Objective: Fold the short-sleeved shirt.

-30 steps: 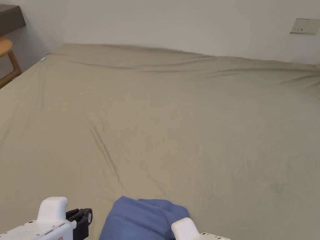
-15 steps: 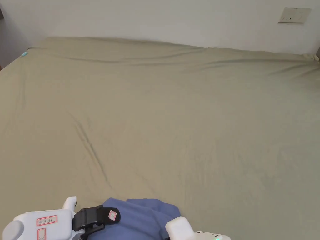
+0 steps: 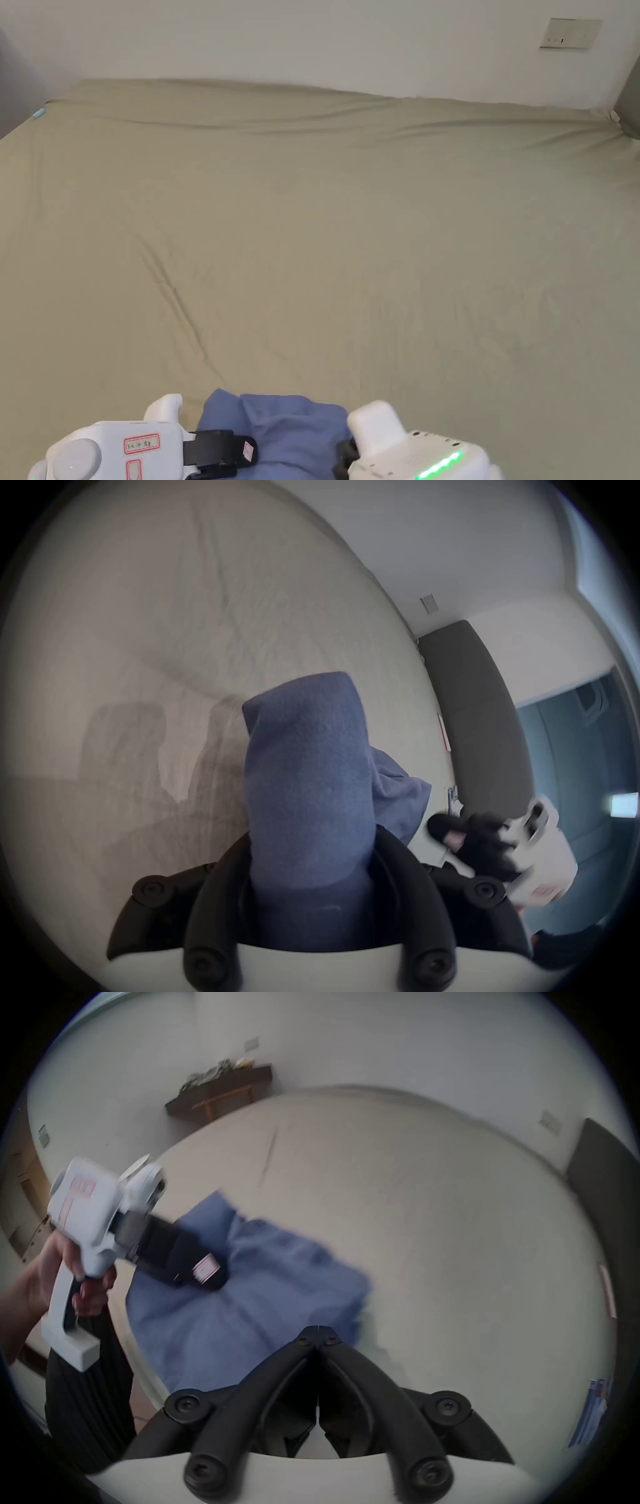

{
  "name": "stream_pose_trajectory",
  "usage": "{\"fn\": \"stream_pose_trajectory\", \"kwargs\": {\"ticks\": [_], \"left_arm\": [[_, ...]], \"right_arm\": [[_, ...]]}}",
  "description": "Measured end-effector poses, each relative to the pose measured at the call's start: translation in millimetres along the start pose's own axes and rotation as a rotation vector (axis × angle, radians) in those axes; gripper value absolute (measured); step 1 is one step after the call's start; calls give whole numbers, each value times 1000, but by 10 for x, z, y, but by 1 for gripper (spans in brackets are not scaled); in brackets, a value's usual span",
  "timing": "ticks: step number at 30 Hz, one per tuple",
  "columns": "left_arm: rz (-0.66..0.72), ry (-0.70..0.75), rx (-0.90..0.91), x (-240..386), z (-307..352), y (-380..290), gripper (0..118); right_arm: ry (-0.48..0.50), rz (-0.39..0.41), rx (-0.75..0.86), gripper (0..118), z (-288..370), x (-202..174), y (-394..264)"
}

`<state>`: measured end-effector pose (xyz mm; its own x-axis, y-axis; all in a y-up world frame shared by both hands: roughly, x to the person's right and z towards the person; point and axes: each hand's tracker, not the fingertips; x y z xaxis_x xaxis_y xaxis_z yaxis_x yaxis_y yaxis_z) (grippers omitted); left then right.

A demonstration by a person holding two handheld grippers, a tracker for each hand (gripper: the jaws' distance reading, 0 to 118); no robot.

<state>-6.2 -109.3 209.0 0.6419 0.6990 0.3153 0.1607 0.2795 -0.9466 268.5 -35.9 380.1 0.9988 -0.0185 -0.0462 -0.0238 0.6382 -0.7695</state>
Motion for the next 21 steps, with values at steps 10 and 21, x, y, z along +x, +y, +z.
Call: {"fn": "stream_pose_trajectory", "kwargs": {"ticks": [10,21], "left_arm": [[-260,175,82,397,499,-95,32],[-340,506,197,24,1120,-110,32]], "right_arm": [[-352,59,335,2,1092,178,531],[-406,66,406,2,1173,-176,657]]}}
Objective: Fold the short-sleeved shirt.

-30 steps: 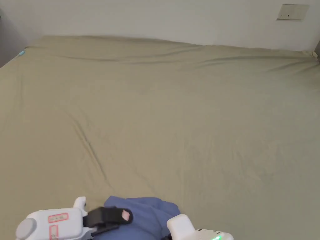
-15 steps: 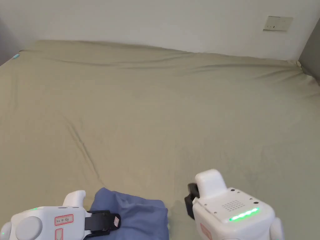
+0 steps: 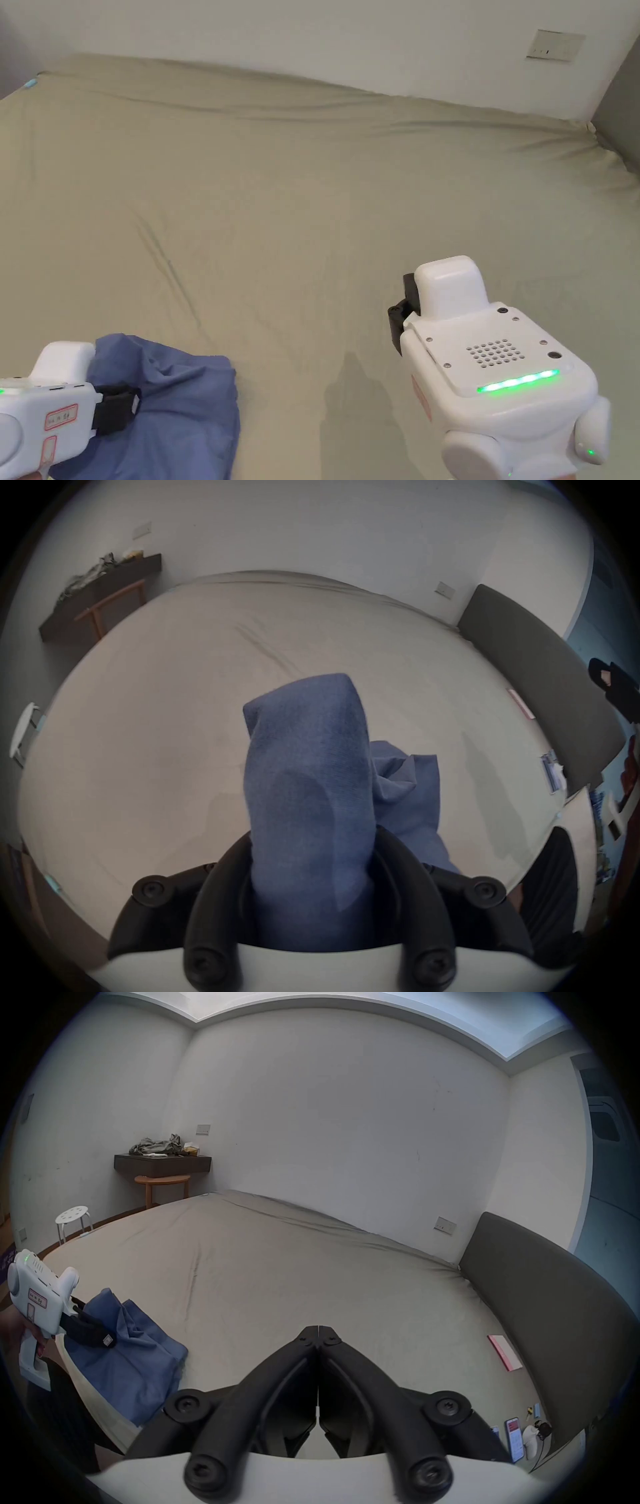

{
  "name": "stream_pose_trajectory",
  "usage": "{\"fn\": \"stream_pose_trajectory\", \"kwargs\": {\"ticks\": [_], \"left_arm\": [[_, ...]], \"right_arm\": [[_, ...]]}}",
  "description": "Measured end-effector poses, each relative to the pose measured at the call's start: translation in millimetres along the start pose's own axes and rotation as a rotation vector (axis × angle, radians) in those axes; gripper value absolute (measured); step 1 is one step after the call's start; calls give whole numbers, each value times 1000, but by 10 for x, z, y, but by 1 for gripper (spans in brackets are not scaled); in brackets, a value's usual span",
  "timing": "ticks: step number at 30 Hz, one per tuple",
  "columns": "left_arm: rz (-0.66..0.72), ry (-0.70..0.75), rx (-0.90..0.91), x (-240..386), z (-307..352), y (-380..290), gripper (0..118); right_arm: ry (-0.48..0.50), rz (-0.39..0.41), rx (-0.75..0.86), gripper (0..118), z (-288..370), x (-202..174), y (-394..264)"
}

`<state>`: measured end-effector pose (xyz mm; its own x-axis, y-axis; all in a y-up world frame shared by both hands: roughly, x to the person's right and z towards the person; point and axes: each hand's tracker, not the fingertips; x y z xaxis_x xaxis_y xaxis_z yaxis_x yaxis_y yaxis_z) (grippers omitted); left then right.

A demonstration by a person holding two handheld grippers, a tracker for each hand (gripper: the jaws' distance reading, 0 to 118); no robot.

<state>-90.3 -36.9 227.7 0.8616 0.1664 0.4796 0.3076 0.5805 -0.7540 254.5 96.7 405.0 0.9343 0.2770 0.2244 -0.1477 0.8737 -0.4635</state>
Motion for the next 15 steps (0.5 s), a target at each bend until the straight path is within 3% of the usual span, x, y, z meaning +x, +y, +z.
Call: {"fn": "stream_pose_trajectory", "kwargs": {"ticks": [4,8,15], "left_arm": [[-70,137,-5,-400,109,-28,32],[-21,228,9,-940,192,40,32],[-79,434,-10,-1862,177,163,32]], "right_arm": [[2,11,-5,2,-33,-192,42],[16,7,-26,2,-129,-343,85],[11,28,-64,2,-338,-594,100]]}}
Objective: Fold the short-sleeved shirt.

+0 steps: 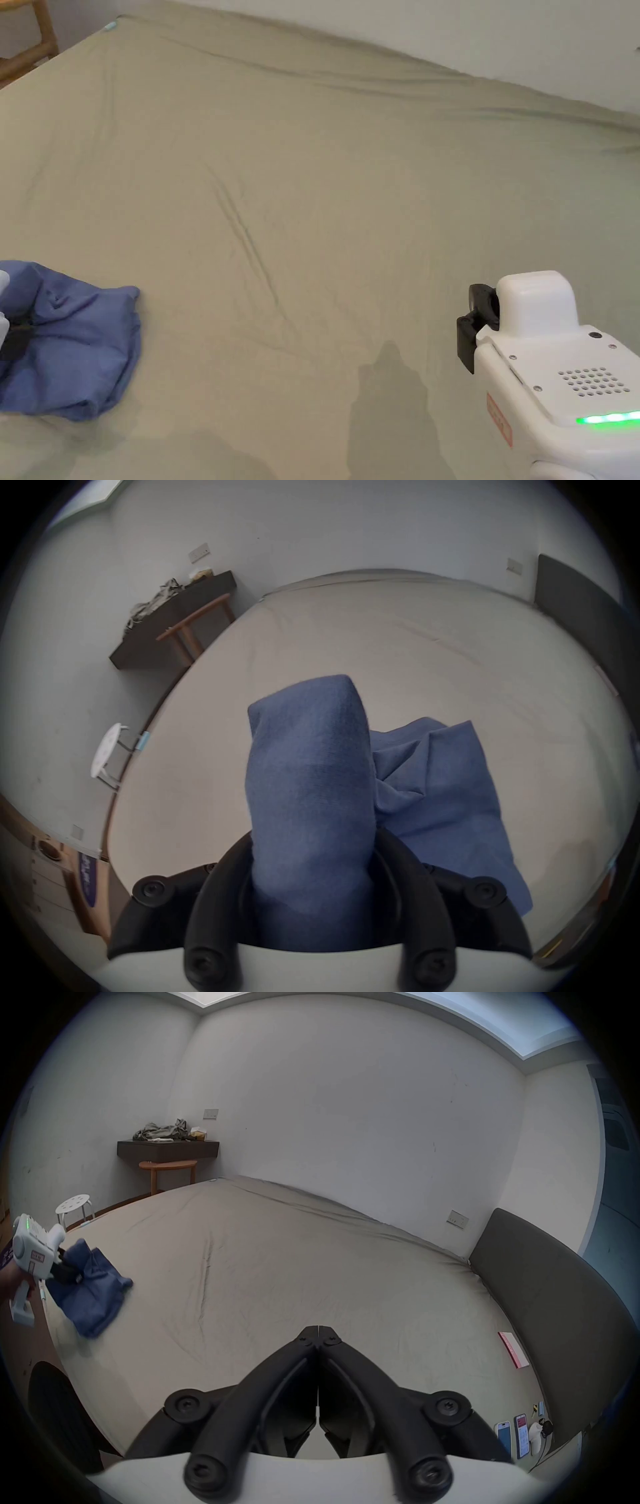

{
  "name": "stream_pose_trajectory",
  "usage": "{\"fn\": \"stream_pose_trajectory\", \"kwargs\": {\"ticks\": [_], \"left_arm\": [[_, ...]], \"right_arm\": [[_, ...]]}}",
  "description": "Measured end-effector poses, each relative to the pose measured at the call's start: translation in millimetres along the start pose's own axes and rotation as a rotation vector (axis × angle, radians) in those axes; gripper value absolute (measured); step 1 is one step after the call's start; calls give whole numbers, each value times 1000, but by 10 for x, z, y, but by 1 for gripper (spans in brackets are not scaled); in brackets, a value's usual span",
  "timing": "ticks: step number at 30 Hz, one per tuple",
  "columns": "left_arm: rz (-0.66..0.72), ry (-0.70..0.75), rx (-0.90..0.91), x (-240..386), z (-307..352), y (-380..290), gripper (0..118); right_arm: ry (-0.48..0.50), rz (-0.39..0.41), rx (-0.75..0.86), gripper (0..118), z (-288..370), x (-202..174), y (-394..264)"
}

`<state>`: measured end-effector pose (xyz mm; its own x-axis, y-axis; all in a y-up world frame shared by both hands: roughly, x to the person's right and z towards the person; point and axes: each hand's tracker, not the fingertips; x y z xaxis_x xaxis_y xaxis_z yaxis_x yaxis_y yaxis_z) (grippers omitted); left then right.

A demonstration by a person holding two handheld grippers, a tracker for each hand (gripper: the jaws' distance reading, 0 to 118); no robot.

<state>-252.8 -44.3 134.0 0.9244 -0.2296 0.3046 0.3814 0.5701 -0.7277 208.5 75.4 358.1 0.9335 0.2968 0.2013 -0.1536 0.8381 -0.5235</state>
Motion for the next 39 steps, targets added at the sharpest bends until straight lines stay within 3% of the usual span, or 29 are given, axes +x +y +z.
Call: {"fn": "stream_pose_trajectory", "kwargs": {"ticks": [5,10,11,12,13,14,17,22,30,34,39], "left_arm": [[-52,150,-18,-498,-261,77,32],[-26,148,-43,-816,-458,135,37],[-32,148,-40,-837,-474,156,51],[-41,237,-44,-832,-442,189,83],[-37,288,-36,-841,-399,222,105],[-5,280,2,-875,-311,271,118],[143,291,132,-878,97,425,117],[259,223,434,-616,1092,837,117],[258,12,919,679,2765,1190,118],[251,-48,1040,1376,3277,1103,117],[195,-152,1056,2182,3550,957,116]], "right_arm": [[0,10,-28,2,-132,-106,3],[5,15,-53,2,-189,-119,-19],[7,12,-59,2,-195,-110,-23],[9,7,-63,2,-196,-93,-26],[9,5,-63,2,-182,-74,-31],[8,4,-62,2,-166,-50,-33],[-2,1,-45,2,-96,56,-24],[-19,-39,10,2,103,333,62],[-104,-36,212,2,814,941,423],[-132,-30,302,2,1241,1173,571],[-175,-27,389,2,1650,1247,568]]}}
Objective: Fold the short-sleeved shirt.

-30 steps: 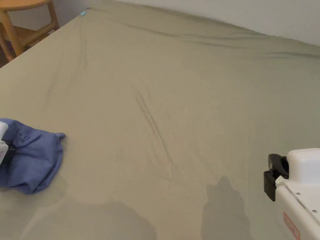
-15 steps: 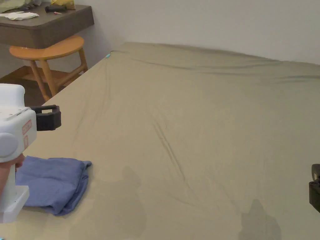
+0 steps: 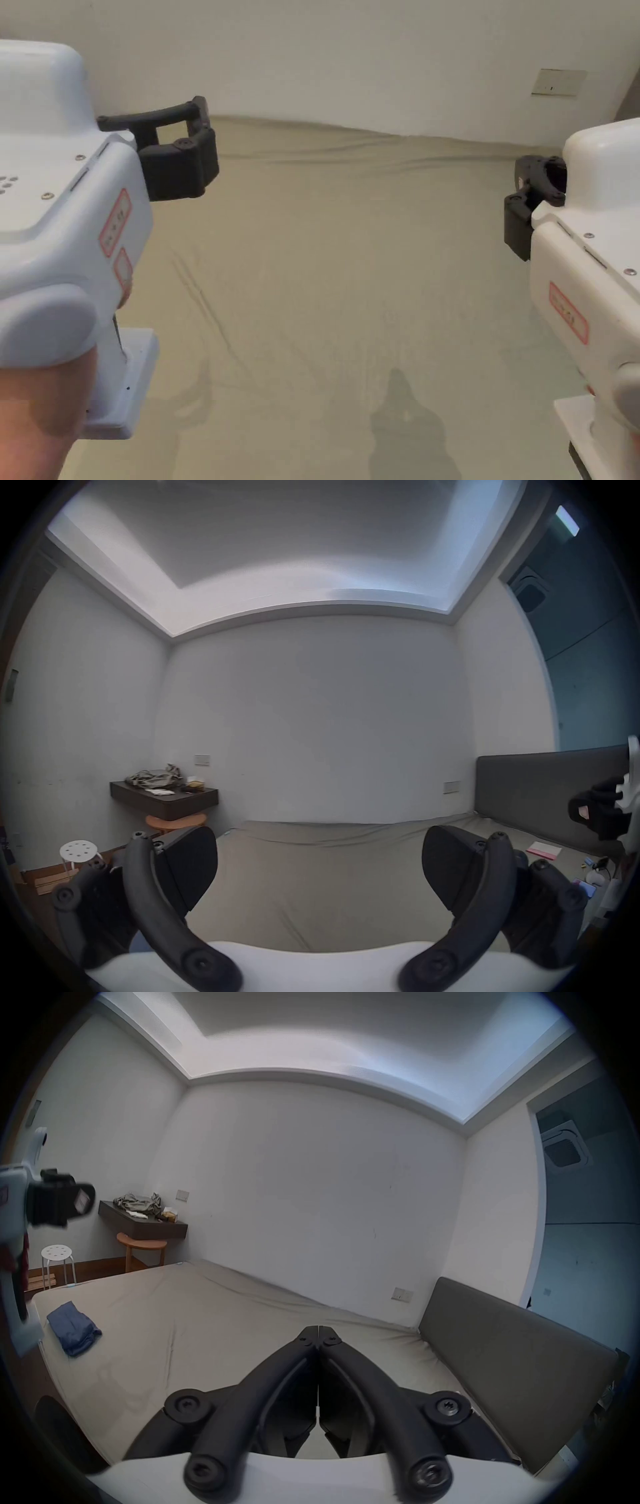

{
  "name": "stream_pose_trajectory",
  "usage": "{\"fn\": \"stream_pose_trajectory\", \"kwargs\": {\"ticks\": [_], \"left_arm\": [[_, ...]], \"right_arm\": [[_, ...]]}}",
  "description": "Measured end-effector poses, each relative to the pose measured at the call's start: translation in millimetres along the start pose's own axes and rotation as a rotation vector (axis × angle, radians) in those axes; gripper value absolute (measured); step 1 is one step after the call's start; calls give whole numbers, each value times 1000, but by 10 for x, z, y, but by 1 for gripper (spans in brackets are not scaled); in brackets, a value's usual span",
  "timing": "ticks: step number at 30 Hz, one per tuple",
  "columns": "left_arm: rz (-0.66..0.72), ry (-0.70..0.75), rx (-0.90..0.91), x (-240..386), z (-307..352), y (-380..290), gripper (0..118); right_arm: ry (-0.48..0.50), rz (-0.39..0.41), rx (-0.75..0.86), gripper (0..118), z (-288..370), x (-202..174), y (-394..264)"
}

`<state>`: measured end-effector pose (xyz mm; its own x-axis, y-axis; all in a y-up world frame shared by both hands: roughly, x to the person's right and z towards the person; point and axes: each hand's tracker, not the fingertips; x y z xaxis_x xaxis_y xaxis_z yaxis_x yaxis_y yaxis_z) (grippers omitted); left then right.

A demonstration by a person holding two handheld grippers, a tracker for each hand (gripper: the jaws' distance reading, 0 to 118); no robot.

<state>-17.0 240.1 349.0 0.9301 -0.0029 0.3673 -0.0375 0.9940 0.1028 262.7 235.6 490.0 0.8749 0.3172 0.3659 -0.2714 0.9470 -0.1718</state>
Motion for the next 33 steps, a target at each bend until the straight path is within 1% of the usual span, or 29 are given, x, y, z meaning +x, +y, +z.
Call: {"fn": "stream_pose_trajectory", "kwargs": {"ticks": [1,2,3,4,6,7,8,9,11,13,15,17,18,19,22,28,33], "left_arm": [[-6,-7,0,150,18,-43,112],[-13,-29,-3,290,50,-86,106],[-20,-49,-8,392,80,-127,86],[-23,-50,-1,503,124,-184,63],[-48,-38,18,694,213,-303,9],[-62,-16,14,764,262,-358,6],[-52,-23,14,791,319,-404,5],[-43,-41,1,825,360,-419,0],[-31,-81,-53,865,379,-458,0],[-50,-74,-56,903,408,-446,0],[-69,-72,-60,916,435,-441,0],[-82,-106,-63,928,452,-425,0],[-88,-129,-72,933,445,-424,0],[-102,-146,-78,942,441,-429,0],[-148,-118,-75,964,463,-453,0],[-101,-99,-120,903,407,-539,0],[-99,-102,-139,906,392,-591,0]], "right_arm": [[-4,1,7,2,66,-2,-12],[-8,-2,17,2,121,-10,-37],[-8,-6,23,2,164,-13,-67],[-7,-10,27,2,206,-15,-100],[-14,-25,28,2,250,-11,-174],[-19,-60,24,2,281,7,-210],[-6,-108,14,2,315,38,-243],[7,-130,8,2,344,61,-270],[-14,-89,9,2,387,64,-326],[-67,-14,12,2,412,44,-364],[-60,-27,12,2,423,49,-391],[-48,-71,10,2,436,70,-411],[-50,-75,11,2,434,69,-409],[-51,-74,13,2,435,55,-422],[-51,-55,14,2,427,-14,-450],[-42,-16,10,2,397,-128,-506],[-41,-29,1,2,375,-126,-517]]}}
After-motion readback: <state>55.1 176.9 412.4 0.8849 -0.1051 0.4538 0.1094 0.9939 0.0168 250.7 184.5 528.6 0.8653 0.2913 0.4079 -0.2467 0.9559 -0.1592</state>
